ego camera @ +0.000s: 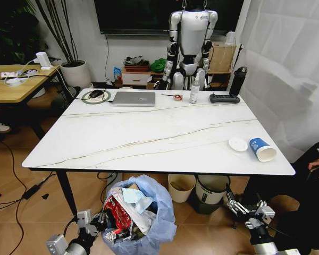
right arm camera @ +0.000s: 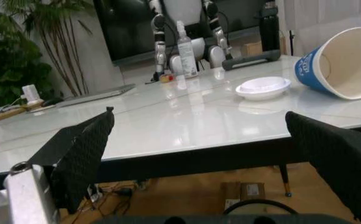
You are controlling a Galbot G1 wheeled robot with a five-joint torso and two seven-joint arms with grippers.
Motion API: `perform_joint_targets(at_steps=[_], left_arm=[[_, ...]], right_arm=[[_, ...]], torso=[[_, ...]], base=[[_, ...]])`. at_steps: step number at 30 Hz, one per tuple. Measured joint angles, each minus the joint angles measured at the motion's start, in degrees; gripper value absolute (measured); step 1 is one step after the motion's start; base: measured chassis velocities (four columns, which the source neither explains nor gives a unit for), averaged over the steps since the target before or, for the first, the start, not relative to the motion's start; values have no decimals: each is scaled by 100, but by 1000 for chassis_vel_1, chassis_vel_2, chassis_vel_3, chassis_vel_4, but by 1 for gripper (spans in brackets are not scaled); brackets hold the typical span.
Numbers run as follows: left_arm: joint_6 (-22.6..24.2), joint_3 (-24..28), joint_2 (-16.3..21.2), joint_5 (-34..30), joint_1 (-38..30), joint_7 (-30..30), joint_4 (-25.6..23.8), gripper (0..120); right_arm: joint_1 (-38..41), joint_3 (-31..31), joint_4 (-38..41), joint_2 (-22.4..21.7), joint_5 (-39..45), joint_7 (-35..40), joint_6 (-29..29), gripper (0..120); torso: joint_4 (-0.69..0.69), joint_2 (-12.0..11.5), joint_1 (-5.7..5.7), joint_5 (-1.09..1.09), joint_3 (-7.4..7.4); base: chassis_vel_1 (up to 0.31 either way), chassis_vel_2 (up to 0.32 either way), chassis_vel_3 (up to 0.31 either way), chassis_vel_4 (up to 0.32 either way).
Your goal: Pick up the trash bin and place the trash from the table into it.
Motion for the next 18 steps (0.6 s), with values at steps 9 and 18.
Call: perform_joint_targets(at_steps=[9,18], left_arm=[[0,-12,29,-5,-6,1,-20,0],[-1,18,16,1,-33,2,-9,0]], right_arm=[[2,39,-1,-21,69,-34,-4,100],[-3,43,4,-24,81,-43,-3,100]], torso=[[0,0,0,0,0],[1,0,-1,0,0]], base=[[-64,-78,66,69],[-67,-76,72,79]])
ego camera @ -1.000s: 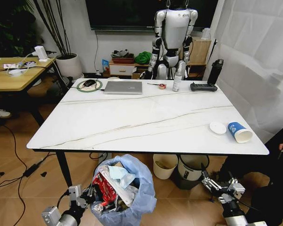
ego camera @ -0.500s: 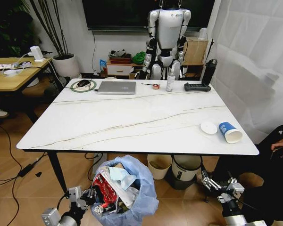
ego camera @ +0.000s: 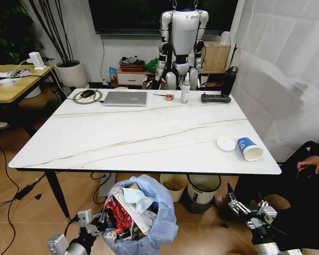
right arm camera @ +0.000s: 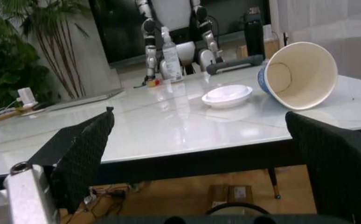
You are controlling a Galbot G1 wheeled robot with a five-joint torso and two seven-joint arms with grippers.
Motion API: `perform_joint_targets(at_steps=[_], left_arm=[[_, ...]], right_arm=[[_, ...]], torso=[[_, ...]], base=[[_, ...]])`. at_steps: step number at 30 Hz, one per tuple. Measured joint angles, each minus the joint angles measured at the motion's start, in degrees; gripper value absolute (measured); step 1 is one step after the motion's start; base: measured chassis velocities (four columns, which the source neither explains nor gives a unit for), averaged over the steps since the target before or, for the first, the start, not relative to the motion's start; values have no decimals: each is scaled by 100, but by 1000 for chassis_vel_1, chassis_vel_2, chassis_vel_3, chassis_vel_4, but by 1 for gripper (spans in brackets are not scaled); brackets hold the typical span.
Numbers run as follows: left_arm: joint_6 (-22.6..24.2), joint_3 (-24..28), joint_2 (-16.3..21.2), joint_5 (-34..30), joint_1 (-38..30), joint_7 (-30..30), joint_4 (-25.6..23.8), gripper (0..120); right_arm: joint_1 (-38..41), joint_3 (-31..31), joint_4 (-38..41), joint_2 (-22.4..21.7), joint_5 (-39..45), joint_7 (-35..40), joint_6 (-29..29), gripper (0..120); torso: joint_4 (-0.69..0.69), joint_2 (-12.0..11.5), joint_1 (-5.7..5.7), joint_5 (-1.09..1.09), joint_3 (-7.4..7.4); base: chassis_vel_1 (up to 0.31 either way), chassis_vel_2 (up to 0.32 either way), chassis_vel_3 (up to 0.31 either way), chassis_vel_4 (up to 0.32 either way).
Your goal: Pick up the trash bin and place the trash from the table into it.
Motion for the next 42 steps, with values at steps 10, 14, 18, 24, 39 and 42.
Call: perform_joint_targets(at_steps=[10,14,18,24,39,42], left_arm=[[0,21,-5,0,-4,0,7,0],[0,33,-8,1,-5,-2,8,0],[1,44,-10,1,-6,-6,8,0],[6,46,-11,-1,-15,-11,12,0],[63,86,-8,-31,-106,-87,-5,0],[72,86,-7,-36,-115,-102,-6,0]], right_arm=[[14,-3,4,-17,25,-14,0,100],[21,-5,2,-41,41,-19,0,100],[25,-5,-5,-56,50,-24,-1,100],[33,-21,-24,-66,51,-31,-1,100],[145,-74,-105,-229,48,125,133,100],[182,-95,-62,-298,114,149,150,100]], torso=[[-1,0,0,-1,0],[0,0,0,-1,0],[-1,0,0,0,0],[-1,0,0,0,0],[-1,0,0,1,0],[-1,0,0,0,0]], base=[[-70,-69,78,61],[-64,-70,72,73],[-70,-76,73,75],[-66,-71,71,73],[-55,-62,66,53],[0,0,0,0]])
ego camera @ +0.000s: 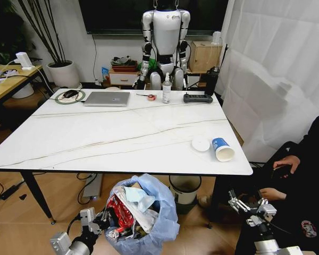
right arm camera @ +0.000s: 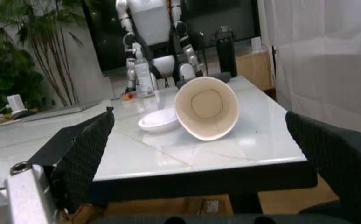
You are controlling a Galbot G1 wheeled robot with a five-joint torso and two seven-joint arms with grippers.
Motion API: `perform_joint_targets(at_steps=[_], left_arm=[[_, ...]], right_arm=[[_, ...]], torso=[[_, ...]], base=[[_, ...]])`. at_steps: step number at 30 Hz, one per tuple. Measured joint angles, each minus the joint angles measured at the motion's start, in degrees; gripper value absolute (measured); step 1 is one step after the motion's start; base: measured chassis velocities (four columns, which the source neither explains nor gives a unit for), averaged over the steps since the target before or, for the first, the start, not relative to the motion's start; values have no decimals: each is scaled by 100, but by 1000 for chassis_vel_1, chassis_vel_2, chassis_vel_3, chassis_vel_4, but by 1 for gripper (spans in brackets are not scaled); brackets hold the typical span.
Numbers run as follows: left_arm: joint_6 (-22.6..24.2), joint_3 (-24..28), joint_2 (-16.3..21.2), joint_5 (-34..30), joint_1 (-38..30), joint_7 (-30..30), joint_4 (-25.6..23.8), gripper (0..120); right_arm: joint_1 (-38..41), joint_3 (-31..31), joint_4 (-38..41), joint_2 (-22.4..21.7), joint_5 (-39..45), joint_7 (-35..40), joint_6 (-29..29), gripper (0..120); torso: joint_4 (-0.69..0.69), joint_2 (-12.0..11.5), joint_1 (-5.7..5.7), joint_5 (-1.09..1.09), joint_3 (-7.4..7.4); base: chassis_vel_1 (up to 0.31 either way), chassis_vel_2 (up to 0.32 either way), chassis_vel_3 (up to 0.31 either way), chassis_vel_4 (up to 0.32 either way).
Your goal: Pick up the trash bin and place the trash from the table into it.
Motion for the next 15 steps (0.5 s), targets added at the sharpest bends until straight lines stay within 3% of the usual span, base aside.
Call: perform_joint_targets(at_steps=[4,7,8,10,15], left_arm=[[3,0,-13,0,5,-5,0,0],[3,-18,-35,-1,22,-6,20,0],[3,-41,-46,0,28,-7,23,0],[3,-49,-53,2,30,-8,23,0],[3,-131,-131,40,85,-19,-16,0]], right_arm=[[20,-80,90,-74,22,129,-27,100],[278,-376,245,-256,-62,886,-191,100],[442,-495,375,-373,-77,1264,-509,100],[497,-515,419,-414,-62,1327,-639,100],[1036,-629,666,-844,150,1861,-1905,100]], torso=[[-1,0,0,0,0],[-1,0,0,0,0],[1,0,0,1,0],[1,0,0,1,0],[1,0,0,0,0]], base=[[0,0,0,0],[0,0,0,0],[0,0,0,0],[0,0,0,0],[0,0,0,0]])
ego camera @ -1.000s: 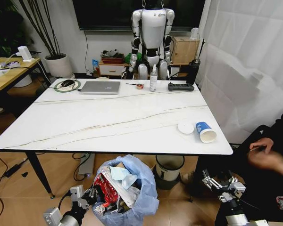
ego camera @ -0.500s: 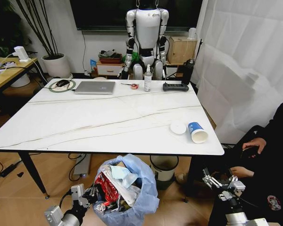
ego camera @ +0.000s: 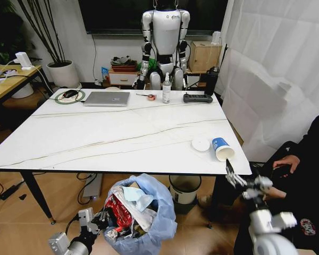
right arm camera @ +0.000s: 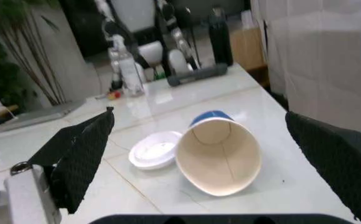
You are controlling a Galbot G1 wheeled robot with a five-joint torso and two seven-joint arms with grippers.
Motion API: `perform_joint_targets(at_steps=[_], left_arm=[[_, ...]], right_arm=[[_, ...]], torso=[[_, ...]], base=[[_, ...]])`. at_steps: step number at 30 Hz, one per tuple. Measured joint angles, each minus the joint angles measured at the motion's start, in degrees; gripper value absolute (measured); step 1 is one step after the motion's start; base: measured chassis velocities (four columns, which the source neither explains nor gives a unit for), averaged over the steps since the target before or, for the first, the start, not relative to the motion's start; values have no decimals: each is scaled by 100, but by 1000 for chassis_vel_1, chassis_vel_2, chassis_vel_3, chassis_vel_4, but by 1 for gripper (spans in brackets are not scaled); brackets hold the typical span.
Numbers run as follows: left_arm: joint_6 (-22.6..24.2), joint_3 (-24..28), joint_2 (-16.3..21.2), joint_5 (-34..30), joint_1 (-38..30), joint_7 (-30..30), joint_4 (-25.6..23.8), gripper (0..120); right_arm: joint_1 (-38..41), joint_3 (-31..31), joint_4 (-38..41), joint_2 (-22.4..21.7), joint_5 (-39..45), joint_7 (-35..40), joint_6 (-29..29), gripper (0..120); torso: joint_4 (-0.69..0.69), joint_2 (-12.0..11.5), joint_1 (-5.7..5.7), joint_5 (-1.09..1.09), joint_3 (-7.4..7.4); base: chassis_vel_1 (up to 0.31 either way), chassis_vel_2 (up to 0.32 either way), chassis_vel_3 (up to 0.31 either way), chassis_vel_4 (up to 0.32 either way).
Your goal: Pick up the trash bin and place the trash from the table into it.
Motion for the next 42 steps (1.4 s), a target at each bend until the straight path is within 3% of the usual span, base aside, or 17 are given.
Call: perform_joint_targets(at_steps=[1,7,19,28,33,42], left_arm=[[0,-33,-45,30,30,-2,-20,0],[-5,-99,-262,159,108,-17,-103,0],[-6,-206,-500,332,178,-40,-218,0],[0,-217,-575,364,147,-65,-259,0],[3,-205,-580,367,133,-65,-228,0],[7,-187,-550,362,103,-67,-193,0]], right_arm=[[198,-76,32,-170,226,373,-503,100],[673,-346,-66,-586,1025,825,-1250,100],[1042,-929,-367,-861,1201,861,-1386,100],[1681,-1245,-1080,-923,1074,803,-1299,100],[1817,-1217,-1350,-985,1048,708,-1199,91],[1802,-1138,-1405,-1068,1044,637,-1149,56]], torso=[[0,0,0,0,0],[0,0,0,0,0],[-1,0,0,0,0],[0,0,0,0,0],[0,0,0,0,0],[-1,0,0,0,-1]], base=[[0,0,0,0],[0,0,0,0],[0,0,0,0],[0,0,0,0],[0,0,0,0],[0,0,0,0]])
